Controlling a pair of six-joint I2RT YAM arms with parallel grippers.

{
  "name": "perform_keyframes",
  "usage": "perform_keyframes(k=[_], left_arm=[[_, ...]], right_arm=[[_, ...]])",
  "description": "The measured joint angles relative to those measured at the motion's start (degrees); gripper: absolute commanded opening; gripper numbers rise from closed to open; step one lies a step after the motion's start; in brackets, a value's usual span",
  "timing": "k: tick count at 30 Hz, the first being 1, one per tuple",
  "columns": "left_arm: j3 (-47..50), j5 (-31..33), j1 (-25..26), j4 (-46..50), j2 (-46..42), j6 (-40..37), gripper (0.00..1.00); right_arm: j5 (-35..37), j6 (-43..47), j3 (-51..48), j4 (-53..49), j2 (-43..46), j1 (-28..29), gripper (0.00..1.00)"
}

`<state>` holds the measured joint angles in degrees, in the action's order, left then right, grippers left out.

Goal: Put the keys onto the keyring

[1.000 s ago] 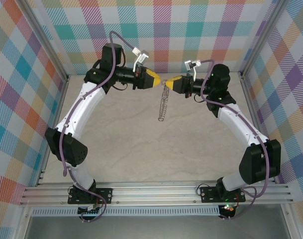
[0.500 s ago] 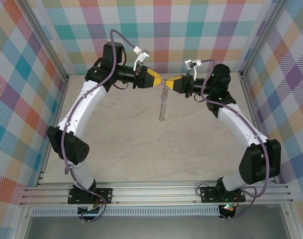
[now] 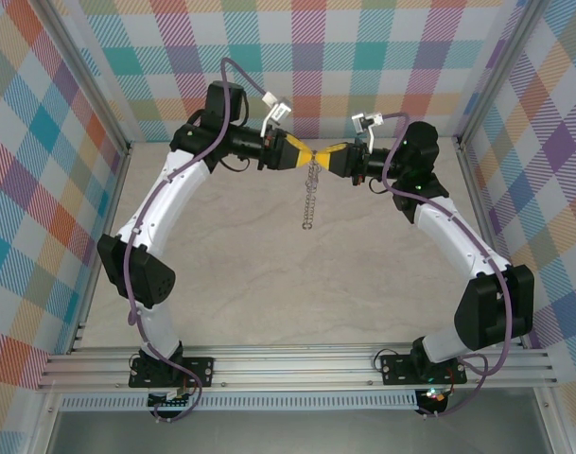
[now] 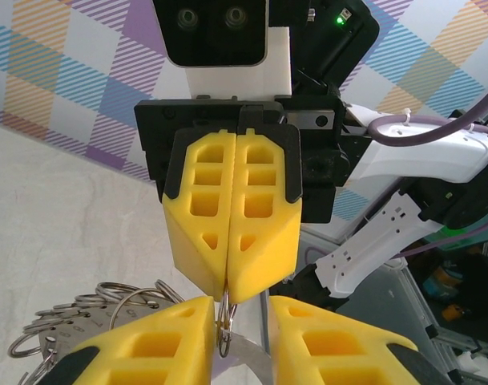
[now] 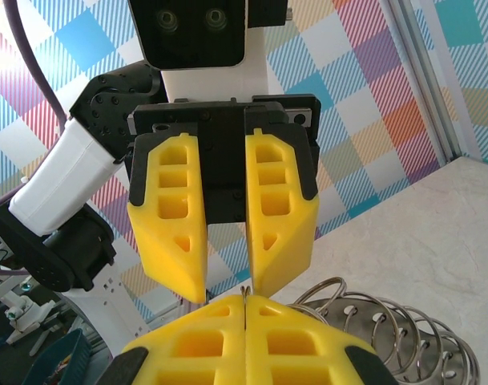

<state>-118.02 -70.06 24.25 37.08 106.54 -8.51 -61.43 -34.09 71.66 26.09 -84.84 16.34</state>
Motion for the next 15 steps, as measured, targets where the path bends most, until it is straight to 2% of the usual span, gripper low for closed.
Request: perform_keyframes(k=[11,15], left_arm=[[-2.4,-0.9,0.4,3.6,1.8,-2.2,0.19],[-3.0,-1.0,0.8,4.7,2.4,-3.0,0.13]], right_arm=[[0.0,0.0,0.0,0.0,0.0,0.0,0.00],[-0.3,-0.2,0.0,0.0,0.0,0.0,0.00]])
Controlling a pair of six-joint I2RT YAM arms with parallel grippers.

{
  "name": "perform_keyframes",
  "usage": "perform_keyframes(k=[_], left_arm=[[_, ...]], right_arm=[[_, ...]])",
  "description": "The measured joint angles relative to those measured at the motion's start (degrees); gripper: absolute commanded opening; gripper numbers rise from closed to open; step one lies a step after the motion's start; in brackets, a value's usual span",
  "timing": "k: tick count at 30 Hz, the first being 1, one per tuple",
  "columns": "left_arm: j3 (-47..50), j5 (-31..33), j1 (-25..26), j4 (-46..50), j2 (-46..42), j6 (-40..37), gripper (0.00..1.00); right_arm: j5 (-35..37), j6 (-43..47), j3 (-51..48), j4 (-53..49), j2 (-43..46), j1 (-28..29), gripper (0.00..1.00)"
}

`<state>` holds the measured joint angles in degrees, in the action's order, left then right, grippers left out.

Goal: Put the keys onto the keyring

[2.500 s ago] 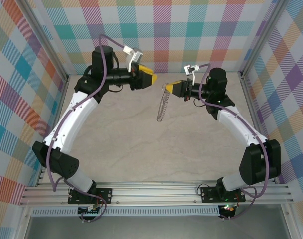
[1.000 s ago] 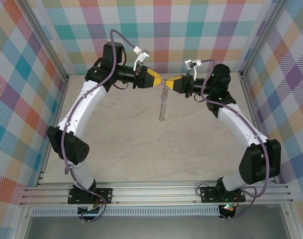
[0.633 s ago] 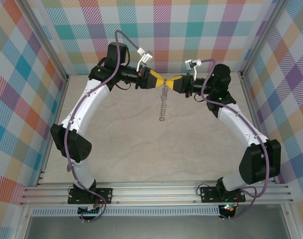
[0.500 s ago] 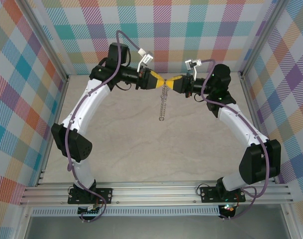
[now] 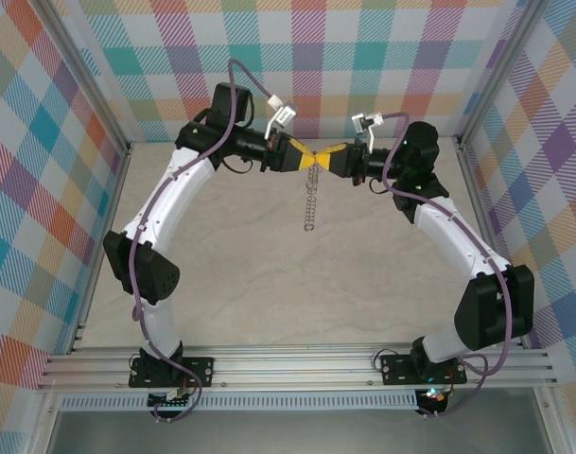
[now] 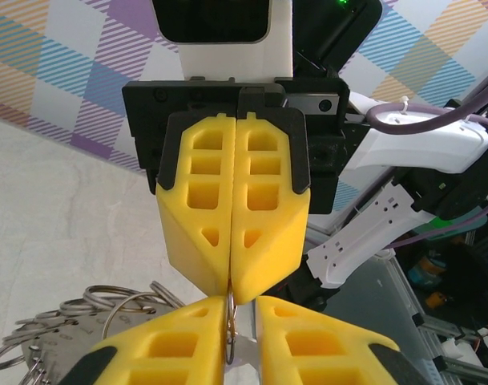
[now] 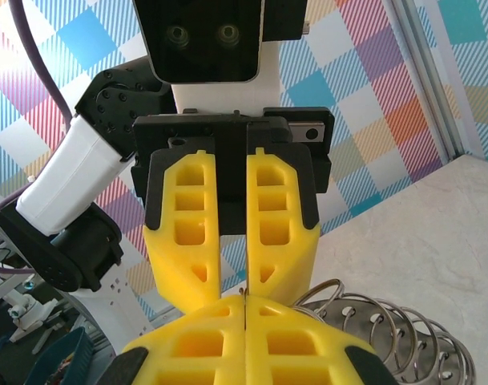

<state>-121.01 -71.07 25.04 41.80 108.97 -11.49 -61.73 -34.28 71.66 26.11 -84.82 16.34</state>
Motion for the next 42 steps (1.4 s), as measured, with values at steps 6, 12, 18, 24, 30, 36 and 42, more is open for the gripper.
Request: perform_keyframes(k=[6,12,18,24,30,36,42], left_arm=[[0.0,0.2,0.0,0.1,0.1,-0.3,0.00],[0.0,0.9,0.2,-1.9,0.1,1.9,0.00],[2.5,4.0,1.5,-10.8,0.0,8.8,0.00],[5.4,7.6,1.6,-18.1,-1.2,14.3,0.00],[7.2,9.9,1.6,-25.3,-3.6,19.1,0.00],[7.3,10.3,1.6,-30.1,-5.1,22.2,0.00],[7.3,10.3,1.7,-31.5,-5.3,23.0,0.00]], right_arm=[[-0.5,0.0,0.0,0.1,0.0,0.0,0.00],[0.2,-0.5,0.0,0.4,0.1,-0.1,0.34],[4.3,-1.2,-1.3,1.0,3.1,-1.3,0.48],[12.7,-1.5,-8.0,2.1,11.2,-4.2,0.47],[18.9,0.3,-10.2,0.9,14.6,-3.9,0.47],[22.7,5.6,-10.2,-4.2,14.8,-1.0,0.48],[23.8,9.1,-9.8,-6.2,14.3,1.3,0.49]])
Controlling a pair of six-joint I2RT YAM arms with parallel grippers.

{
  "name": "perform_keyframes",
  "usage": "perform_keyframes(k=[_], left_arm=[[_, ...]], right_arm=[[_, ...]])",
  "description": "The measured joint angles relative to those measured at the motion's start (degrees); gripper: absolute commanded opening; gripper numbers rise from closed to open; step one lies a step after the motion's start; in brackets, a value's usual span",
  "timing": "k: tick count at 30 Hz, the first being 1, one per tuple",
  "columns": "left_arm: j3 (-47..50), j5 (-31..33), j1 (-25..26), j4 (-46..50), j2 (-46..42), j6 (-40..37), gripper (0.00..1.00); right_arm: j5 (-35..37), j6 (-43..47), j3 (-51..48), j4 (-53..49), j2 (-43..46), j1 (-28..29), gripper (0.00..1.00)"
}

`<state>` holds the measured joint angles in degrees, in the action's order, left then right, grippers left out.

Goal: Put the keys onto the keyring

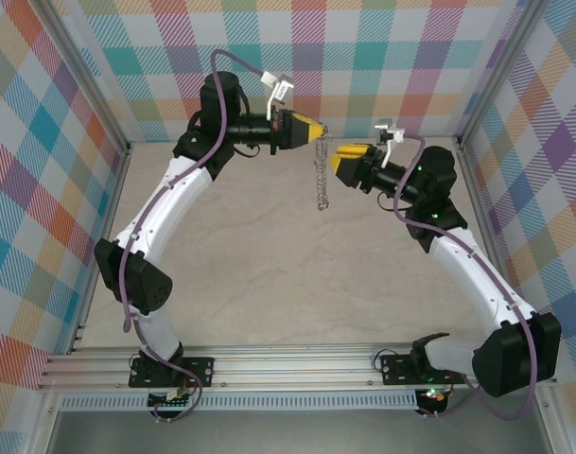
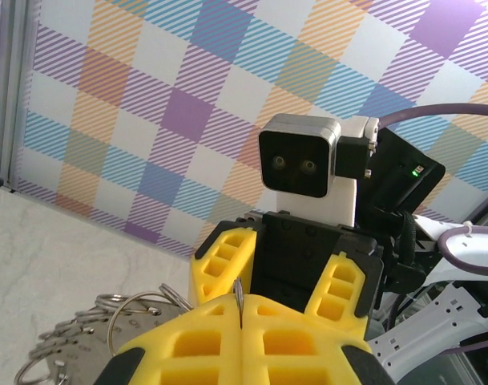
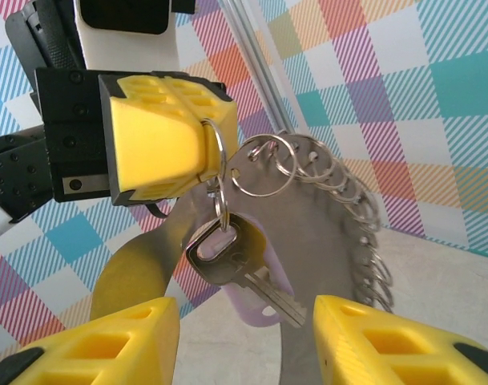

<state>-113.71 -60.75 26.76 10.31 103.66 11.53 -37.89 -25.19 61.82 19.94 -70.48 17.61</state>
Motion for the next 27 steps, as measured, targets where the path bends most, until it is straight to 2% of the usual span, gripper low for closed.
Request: perform_keyframes(k=[6,9,13,25,27], left_arm=[[0.0,0.0,0.2,0.0,0.0,0.1,0.00],[0.0,0.0,0.2,0.0,0.0,0.1,0.00],[0.0,-0.1,0.5,0.0,0.0,0.0,0.00],[0.0,0.1,1.1,0.2,0.0,0.0,0.00],[0.0,0.5,1.1,0.3,0.0,0.0,0.00]], right_arm=[[0.0,2.0,1.9,-0.6,-1.5,1.7,0.49],[0.0,2.6,3.2,-1.0,-2.3,2.2,0.46],[0.0,3.5,4.9,-1.2,-3.1,2.4,0.38],[-0.2,5.3,6.4,-3.8,-3.9,2.6,0.01],[-0.2,5.4,6.4,-4.2,-3.9,2.6,0.00]])
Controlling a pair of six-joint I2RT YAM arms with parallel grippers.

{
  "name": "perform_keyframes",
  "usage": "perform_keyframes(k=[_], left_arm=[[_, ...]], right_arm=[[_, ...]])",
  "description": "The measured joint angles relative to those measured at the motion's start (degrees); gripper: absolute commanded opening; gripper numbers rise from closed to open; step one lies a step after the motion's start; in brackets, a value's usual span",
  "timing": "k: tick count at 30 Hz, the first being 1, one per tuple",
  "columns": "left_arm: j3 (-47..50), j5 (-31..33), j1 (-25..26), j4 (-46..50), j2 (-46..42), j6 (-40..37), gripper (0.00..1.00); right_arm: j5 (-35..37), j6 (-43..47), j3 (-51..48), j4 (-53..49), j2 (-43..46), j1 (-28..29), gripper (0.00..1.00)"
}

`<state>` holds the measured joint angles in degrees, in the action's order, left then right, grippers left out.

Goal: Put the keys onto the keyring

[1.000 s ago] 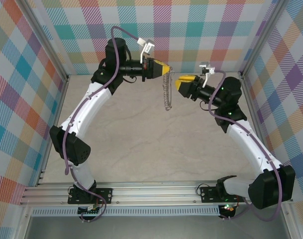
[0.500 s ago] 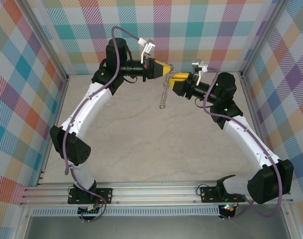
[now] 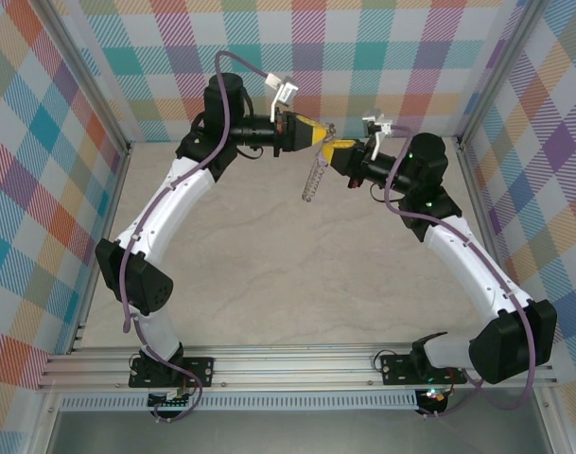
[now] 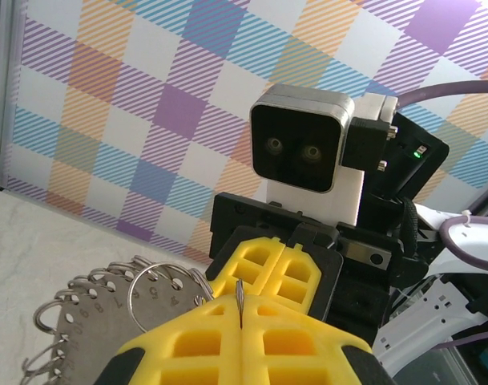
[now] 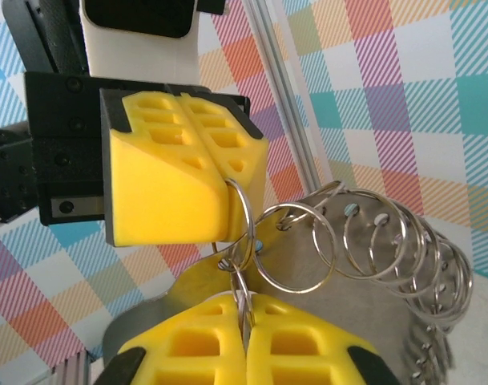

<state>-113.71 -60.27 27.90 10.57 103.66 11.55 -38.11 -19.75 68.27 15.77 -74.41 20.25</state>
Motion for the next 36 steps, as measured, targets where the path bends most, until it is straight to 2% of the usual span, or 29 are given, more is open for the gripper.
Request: perform_keyframes(k=[6,16,23,36], left_arm=[[0.0,2.2,0.5,0.3,0.0,0.0,0.00],[2.1,9.0,1.2,0.2,-2.9,0.0,0.00],[6.2,14.7,1.8,-1.2,-5.2,0.0,0.00],[17.9,28.0,3.2,-13.6,-9.4,4.7,0.00]], right_arm=[[1.0,0.6,0.1,-1.2,0.0,0.2,0.00],[8.3,2.3,2.1,-4.3,0.2,3.2,0.00],[17.6,2.8,2.8,-7.9,0.3,6.8,0.00],[37.5,5.6,7.9,-14.9,-3.0,14.0,0.00]])
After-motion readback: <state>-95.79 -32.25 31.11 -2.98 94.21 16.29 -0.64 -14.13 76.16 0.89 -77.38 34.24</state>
